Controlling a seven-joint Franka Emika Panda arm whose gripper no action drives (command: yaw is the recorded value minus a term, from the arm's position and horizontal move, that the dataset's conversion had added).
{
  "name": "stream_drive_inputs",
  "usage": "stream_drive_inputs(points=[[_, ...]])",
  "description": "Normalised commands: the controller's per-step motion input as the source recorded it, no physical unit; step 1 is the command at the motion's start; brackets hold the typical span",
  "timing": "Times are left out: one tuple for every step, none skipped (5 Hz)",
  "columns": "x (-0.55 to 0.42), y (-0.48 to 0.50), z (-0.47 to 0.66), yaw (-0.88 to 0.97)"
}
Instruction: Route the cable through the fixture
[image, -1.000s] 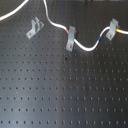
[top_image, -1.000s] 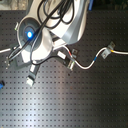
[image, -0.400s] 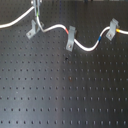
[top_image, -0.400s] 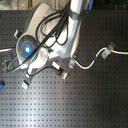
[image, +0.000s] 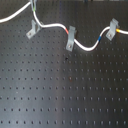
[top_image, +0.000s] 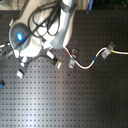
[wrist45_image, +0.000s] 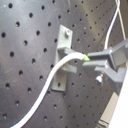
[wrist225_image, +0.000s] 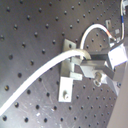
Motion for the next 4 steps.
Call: stream_drive_inputs(points=[[0.014,0.164,0.19,0.00],[0.278,0.056,0.26,0.03],[0.189,0.038,0.37,0.10],[-0.263,-0.103,0.31,0.01]])
